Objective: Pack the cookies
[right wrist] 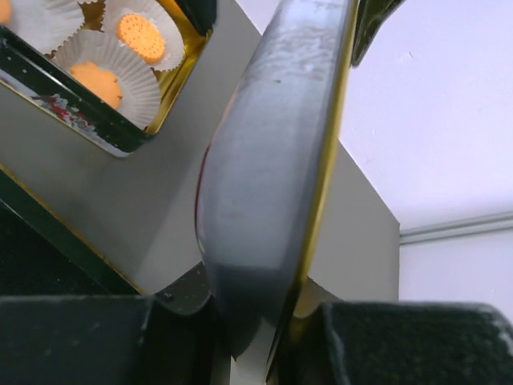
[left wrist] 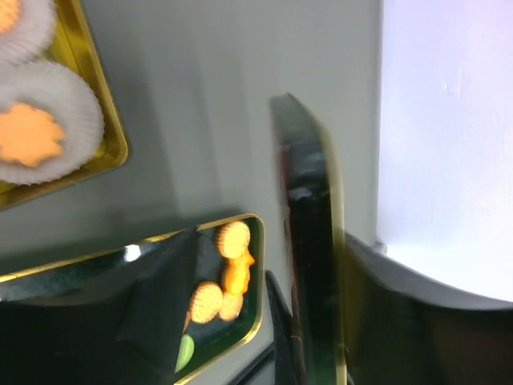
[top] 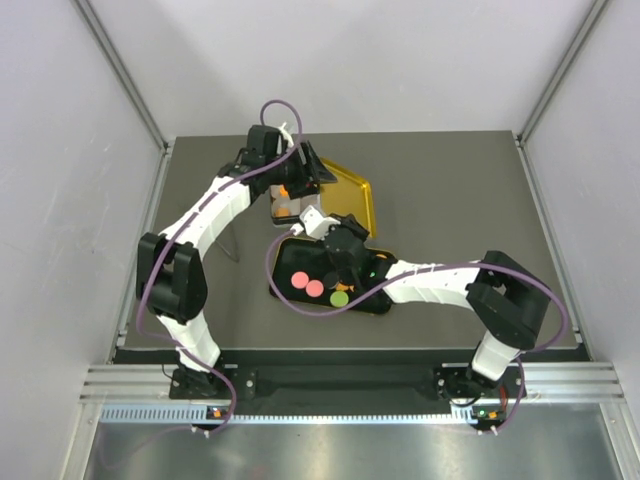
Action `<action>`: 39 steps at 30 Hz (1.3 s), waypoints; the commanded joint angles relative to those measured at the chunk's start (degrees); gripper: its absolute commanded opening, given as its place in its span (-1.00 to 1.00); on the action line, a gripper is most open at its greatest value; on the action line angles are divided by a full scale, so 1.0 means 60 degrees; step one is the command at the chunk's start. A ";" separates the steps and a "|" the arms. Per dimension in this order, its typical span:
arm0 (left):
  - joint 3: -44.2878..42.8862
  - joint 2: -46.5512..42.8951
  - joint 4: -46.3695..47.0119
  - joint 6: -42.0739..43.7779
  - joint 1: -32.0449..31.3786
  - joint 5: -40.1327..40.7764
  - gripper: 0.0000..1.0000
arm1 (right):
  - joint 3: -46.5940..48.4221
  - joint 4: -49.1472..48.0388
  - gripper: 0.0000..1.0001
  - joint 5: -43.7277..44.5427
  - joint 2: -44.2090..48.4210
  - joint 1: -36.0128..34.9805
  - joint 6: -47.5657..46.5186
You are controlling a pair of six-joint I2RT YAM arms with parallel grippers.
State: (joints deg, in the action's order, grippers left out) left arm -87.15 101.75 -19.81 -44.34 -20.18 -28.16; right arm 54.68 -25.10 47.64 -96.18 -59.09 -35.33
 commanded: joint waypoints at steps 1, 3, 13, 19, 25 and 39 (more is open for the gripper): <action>-0.0559 -0.0495 0.0110 0.0912 0.0083 0.0674 0.47 | 0.0452 -0.0242 -1.00 0.0338 0.0430 0.0078 0.0600; -0.0868 -0.0407 -0.0226 0.1221 0.0185 0.1234 0.61 | 0.0845 0.0865 -1.00 0.0089 0.0488 0.0092 0.1080; -0.1618 -0.0493 0.0062 0.1325 0.1590 0.3872 0.69 | 0.3569 0.5800 -1.00 -0.2590 0.0387 0.0663 0.3426; -0.0973 -0.1431 0.0840 0.1266 0.1914 0.4606 0.70 | 0.5768 0.7449 -1.00 -0.6204 -0.0361 0.2082 0.5007; 0.0183 -0.2134 0.1455 0.1164 0.1914 0.4562 0.70 | 0.7771 0.6953 -1.00 -1.2621 -0.1777 0.4119 0.7949; 0.0727 -0.1711 0.1005 0.1735 0.1929 0.4019 0.72 | 0.9506 0.2156 -0.94 -1.7723 -0.5956 0.5278 1.3737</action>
State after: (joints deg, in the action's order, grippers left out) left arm -82.89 90.35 -13.23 -35.66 -8.67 -4.75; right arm 108.86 3.97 -49.36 -131.11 -28.47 35.05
